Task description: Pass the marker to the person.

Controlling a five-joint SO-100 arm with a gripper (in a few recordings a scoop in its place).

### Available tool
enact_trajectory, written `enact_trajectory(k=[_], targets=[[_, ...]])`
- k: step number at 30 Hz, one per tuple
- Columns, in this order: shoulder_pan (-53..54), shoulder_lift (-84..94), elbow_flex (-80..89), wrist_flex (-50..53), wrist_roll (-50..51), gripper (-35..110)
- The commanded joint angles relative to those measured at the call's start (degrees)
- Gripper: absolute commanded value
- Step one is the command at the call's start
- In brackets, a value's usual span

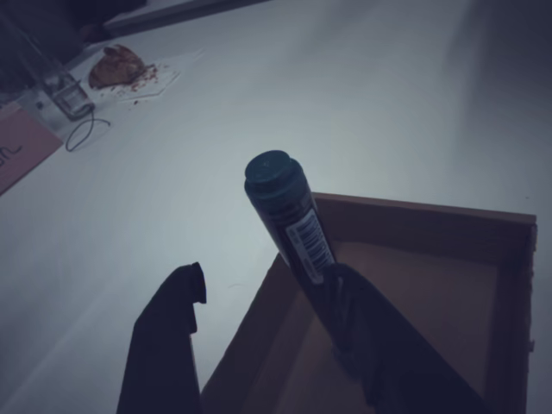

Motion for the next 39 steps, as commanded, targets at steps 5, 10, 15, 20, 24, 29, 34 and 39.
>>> enact_trajectory(k=[5, 10, 15, 20, 24, 29, 34, 39], targets=[[-0.53, -0.35, -1.58, -2.02, -0.62, 31], [-1.49, -1.05, -1.58, -3.60, -0.35, 30], [-0.88, -1.23, -2.90, -1.76, -0.35, 30], [-1.49, -1.23, -3.25, -2.37, -0.09, 30], [-1.49, -0.70, -2.55, -2.55, 0.70, 30], [-1.05, -0.26, -2.37, -2.37, 1.32, 30], [-0.97, 0.26, -2.20, -2.11, 1.93, 30], [-1.49, 2.29, -0.44, -2.90, 2.81, 30]])
